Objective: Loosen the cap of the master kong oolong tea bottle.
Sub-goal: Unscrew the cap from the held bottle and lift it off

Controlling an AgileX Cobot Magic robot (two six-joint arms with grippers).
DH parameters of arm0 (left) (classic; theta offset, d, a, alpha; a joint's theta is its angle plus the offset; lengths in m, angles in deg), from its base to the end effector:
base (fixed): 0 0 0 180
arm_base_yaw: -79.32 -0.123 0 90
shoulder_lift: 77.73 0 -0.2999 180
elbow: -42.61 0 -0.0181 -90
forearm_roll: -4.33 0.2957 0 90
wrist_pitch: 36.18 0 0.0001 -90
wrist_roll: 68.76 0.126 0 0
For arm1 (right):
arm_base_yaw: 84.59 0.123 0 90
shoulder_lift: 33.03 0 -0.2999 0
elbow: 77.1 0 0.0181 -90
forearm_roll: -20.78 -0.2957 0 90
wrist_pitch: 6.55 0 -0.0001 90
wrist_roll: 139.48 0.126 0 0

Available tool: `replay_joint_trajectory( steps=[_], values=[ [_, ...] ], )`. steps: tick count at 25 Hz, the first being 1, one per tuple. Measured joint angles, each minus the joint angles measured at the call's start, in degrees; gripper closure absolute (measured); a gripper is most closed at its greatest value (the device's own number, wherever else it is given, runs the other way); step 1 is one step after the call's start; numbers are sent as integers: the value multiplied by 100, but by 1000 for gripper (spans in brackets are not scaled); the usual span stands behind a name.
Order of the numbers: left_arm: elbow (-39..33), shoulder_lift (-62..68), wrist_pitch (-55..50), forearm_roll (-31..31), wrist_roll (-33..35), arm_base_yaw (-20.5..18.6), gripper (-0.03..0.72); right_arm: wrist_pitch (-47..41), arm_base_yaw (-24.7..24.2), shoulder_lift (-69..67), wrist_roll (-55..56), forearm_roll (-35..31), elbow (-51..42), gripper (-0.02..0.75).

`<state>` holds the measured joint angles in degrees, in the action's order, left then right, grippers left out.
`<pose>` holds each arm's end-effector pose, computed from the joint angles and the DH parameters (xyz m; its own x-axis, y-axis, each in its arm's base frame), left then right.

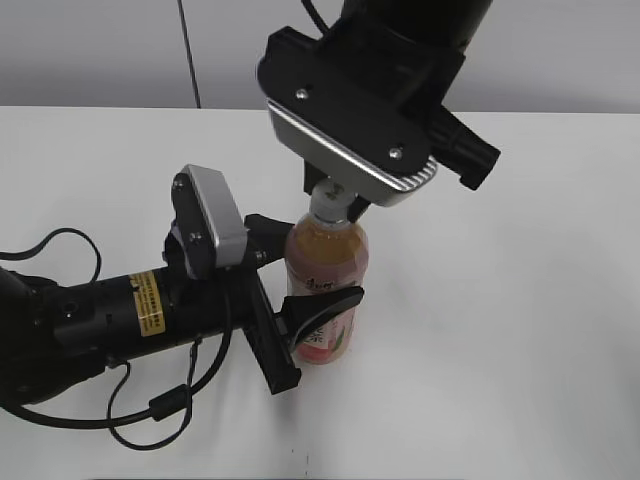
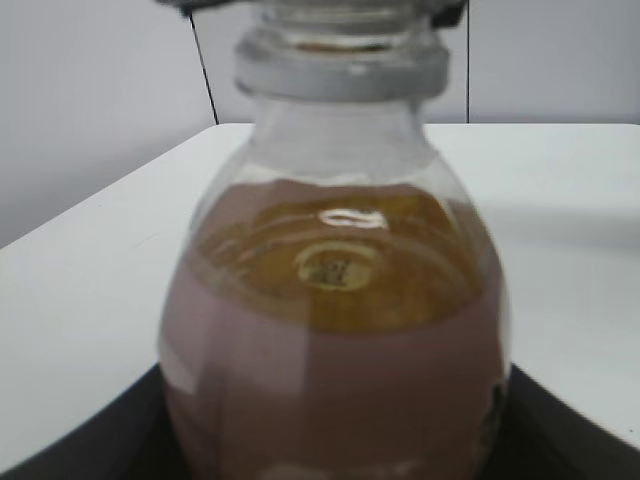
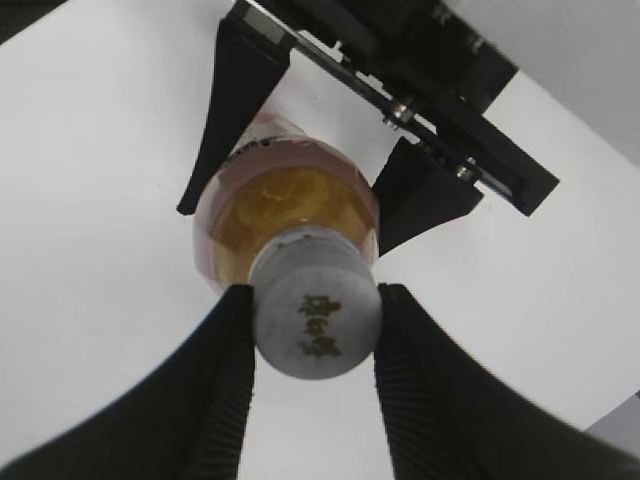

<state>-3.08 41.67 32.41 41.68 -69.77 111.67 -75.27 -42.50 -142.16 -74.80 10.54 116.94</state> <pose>0.2515 -0.2435 0.0826 0.0677 0.2026 -0.9769 0.9220 0.3615 0.1389 0.3048 0.3035 0.2790 0.9088 -0.4150 -0.0433 -0.4059 -0.8551 -0.3226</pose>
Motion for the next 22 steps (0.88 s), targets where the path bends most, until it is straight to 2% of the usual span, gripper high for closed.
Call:
replay_joint_trajectory(
  steps=[13,22],
  values=[
    [0,0,0,-17,-25,0,252,105,0,0,-1958,-97,4,456],
    [0,0,0,-17,-38,0,252,78,-10,0,-2375,-170,4,456]
  ],
)
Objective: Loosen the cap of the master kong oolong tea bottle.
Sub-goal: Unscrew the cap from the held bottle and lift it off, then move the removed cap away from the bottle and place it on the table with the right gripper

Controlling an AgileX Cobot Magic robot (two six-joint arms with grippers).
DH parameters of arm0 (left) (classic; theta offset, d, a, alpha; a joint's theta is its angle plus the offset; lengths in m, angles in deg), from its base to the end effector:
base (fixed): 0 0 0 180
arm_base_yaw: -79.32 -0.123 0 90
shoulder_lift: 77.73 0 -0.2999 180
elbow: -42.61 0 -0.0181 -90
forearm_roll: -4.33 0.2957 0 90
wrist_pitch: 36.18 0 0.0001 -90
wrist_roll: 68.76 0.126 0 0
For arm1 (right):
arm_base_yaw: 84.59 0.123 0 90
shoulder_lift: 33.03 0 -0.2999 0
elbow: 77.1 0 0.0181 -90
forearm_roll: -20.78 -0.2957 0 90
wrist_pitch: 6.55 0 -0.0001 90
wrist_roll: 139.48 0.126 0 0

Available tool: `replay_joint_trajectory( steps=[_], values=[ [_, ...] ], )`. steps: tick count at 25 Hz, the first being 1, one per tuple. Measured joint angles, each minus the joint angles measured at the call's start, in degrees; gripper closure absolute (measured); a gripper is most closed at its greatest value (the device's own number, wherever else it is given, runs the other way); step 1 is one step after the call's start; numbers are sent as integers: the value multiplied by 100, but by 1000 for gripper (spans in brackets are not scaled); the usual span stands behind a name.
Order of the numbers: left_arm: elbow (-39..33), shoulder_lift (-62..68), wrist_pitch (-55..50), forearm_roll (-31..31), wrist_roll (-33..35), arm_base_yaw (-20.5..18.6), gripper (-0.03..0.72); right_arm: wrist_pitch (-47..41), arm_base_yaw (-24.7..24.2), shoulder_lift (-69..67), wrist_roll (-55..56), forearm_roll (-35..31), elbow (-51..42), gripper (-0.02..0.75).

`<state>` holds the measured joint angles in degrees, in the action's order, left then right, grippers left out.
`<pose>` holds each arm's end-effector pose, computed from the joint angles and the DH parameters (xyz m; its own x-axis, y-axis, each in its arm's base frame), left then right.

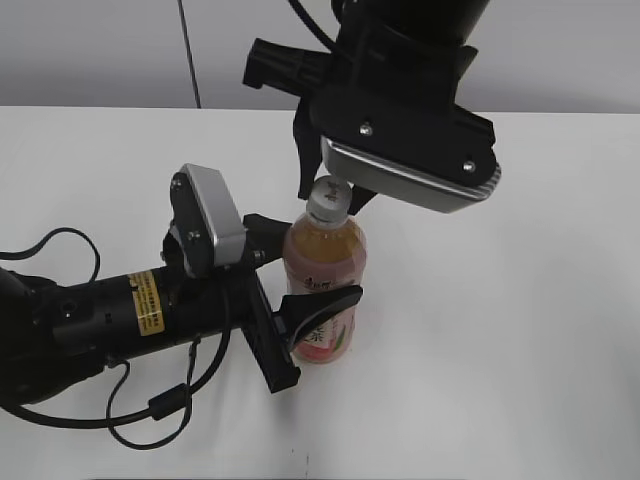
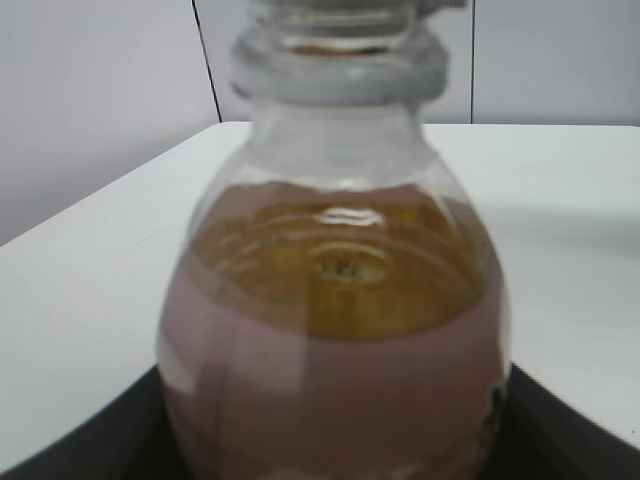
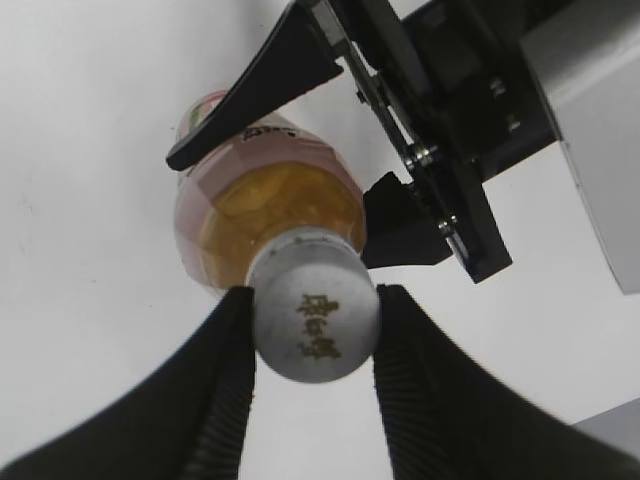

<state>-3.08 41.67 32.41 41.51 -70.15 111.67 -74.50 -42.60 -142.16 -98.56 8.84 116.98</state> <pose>0.2518 -0.2434 0.0827 0.0606 0.1998 -0.9780 0.9214 0.3656 0.1318 0.3045 0.3066 0.2803 0.9958 -0.0448 0.0798 -0.0149 -0.9396 -0.3419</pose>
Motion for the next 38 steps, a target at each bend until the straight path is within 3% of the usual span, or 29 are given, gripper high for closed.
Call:
replay_joint_trajectory(
  steps=[14,26,32,38],
  values=[
    [0,0,-10,-69,-58,0,252,-137,5,0,106,-160,137,458],
    [0,0,-16,-80,-64,0,252,-156,-95,0,1980,228,408,458],
    [0,0,-16,-80,-64,0,252,-156,-707,0,3498,492,408,458],
    [0,0,-16,-80,-64,0,252,-156,-1735,-65,4882,498,408,458]
  ],
)
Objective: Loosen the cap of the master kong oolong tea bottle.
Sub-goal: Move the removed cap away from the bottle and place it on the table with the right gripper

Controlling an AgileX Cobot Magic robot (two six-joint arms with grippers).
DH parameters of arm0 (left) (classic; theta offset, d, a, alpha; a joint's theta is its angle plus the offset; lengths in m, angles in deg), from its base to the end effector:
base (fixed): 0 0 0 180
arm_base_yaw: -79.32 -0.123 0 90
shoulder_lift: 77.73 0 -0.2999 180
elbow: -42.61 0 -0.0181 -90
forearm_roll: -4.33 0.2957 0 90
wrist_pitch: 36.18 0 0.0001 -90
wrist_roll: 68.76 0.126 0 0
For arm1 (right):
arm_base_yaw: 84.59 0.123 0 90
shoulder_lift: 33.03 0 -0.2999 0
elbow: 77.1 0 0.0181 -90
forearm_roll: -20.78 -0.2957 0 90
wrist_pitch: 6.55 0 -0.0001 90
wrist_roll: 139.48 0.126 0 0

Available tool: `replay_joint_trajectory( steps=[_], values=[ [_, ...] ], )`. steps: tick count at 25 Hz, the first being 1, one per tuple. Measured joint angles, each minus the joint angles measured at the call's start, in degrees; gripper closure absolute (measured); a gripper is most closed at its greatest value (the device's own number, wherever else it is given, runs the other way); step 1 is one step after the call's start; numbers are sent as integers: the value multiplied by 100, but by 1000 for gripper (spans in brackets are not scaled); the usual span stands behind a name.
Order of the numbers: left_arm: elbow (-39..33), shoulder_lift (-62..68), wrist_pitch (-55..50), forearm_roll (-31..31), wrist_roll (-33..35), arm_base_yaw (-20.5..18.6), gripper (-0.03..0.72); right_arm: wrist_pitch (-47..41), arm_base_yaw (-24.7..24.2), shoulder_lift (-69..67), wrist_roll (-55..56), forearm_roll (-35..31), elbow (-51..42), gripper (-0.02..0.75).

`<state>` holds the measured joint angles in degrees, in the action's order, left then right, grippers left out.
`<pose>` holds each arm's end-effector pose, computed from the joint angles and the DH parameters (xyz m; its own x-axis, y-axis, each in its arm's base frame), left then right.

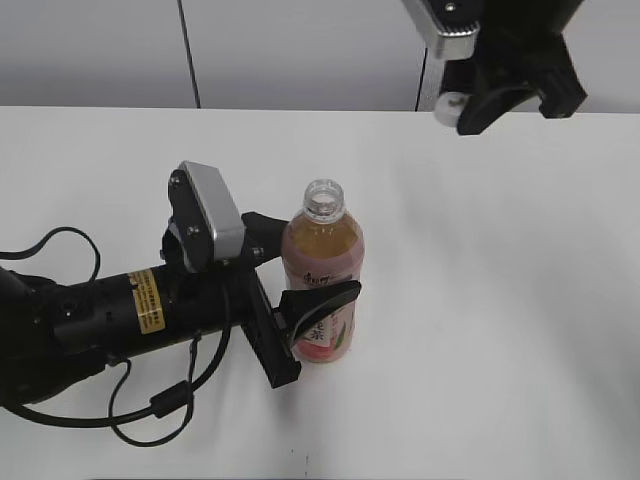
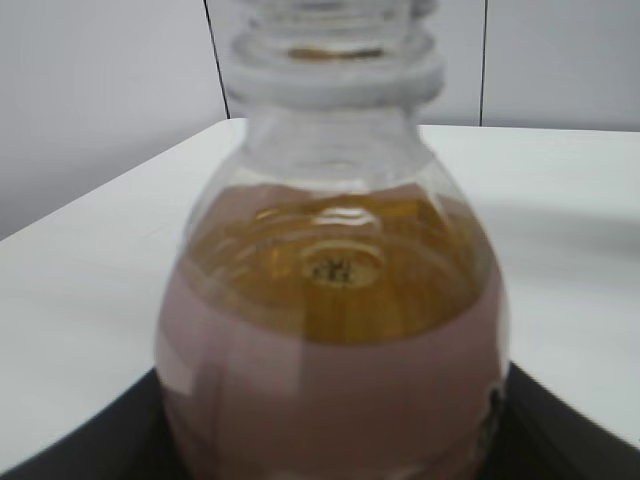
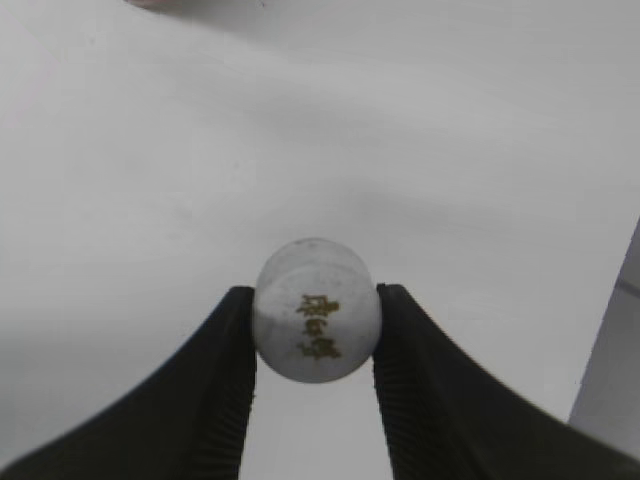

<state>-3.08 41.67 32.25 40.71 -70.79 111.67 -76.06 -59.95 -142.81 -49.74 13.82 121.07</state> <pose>0.2533 -0.2427 0.0826 0.0447 0.1959 -0.9796 0.9172 0.3806 0.1180 0.3924 0.1957 0.2966 0.4147 -0.9020 -0.1197 -0.8758 -0.3600 -0.3216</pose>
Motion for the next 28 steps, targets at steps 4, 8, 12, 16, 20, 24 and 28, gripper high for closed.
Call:
replay_joint_trajectory(
  steps=[4,8,12,16,20,24,28],
  values=[
    [0,0,0,0,0,0,252,0,-639,-12,811,-33,-245,458],
    [0,0,0,-5,0,0,252,0,-1143,-31,1420,-159,-735,458],
    [0,0,0,-11,0,0,252,0,-1550,-60,1874,-156,-1182,458],
    [0,0,0,-11,0,0,252,6,-1742,-67,2788,-149,-1615,458],
    [0,0,0,-11,0,0,252,62,-1748,-67,3528,-550,-2306,458],
    [0,0,0,-11,0,0,252,794,-1748,-67,4391,-673,-3020,458],
    [0,0,0,-54,-5,0,252,1668,-1748,-67,5024,-629,-3440,458]
  ],
)
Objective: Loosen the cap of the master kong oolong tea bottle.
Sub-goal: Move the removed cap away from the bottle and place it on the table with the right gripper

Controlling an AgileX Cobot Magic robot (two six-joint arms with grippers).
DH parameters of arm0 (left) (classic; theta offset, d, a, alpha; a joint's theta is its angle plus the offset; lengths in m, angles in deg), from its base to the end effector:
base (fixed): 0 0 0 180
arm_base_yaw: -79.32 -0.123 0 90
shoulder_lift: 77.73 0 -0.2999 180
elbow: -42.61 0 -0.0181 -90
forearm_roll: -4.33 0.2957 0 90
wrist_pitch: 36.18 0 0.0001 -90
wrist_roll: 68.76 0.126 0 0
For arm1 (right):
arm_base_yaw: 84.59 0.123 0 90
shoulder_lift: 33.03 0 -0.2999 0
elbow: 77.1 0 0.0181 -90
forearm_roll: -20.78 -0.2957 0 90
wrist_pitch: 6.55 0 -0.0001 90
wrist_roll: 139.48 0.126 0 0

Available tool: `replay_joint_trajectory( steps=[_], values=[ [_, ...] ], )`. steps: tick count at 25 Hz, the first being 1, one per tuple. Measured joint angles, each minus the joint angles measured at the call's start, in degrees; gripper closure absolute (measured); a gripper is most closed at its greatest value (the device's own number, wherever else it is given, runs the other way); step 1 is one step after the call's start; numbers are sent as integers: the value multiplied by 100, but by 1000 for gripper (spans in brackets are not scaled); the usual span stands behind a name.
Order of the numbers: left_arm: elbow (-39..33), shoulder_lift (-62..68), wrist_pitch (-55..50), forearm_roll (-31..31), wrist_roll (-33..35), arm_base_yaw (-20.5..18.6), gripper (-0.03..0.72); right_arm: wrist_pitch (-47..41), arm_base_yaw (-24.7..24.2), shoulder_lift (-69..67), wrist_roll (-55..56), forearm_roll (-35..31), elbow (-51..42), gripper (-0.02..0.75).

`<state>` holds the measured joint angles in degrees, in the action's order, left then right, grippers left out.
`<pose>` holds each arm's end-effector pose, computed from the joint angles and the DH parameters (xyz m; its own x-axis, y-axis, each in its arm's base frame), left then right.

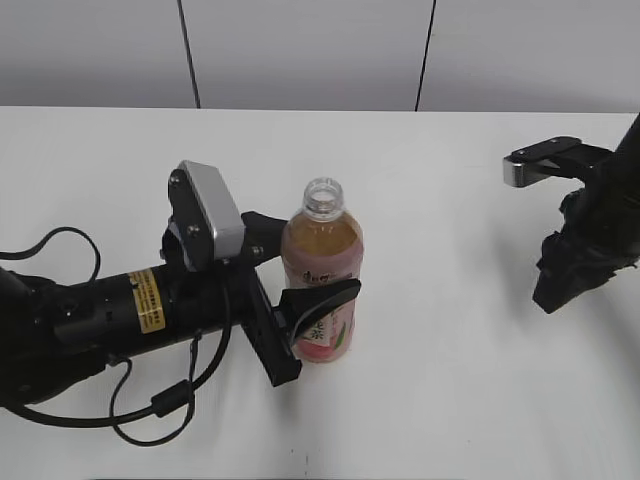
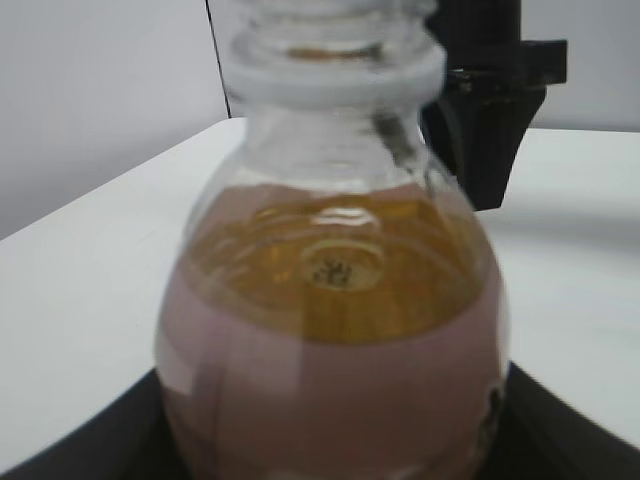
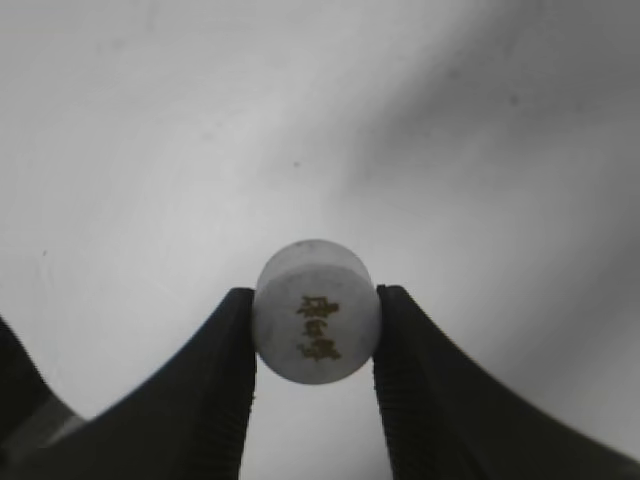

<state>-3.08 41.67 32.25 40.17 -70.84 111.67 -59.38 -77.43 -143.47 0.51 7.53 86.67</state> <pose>0.2543 -0.2423 0.0828 0.0409 0.1939 -0.9802 0.9139 0.3894 0.1152 0.3497 0.0671 0.1181 -0.7752 -0.6212 -0.1150 -0.6318 0.7618 0.1435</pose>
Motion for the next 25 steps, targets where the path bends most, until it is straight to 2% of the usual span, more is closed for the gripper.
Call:
replay_joint_trajectory(
  steps=[4,17,20,23,25],
  values=[
    [0,0,-4,-25,-5,0,252,431,0,0,403,7,-163,458],
    [0,0,-11,-32,-10,0,252,647,0,-679,542,11,-201,454],
    [0,0,-11,-34,-10,0,252,647,0,-716,645,-1,-201,379],
    [0,0,-11,-39,-16,0,252,647,0,-716,867,-13,-201,213],
    [0,0,-11,-39,-16,0,252,626,0,-716,1219,-13,-201,148]
  ],
)
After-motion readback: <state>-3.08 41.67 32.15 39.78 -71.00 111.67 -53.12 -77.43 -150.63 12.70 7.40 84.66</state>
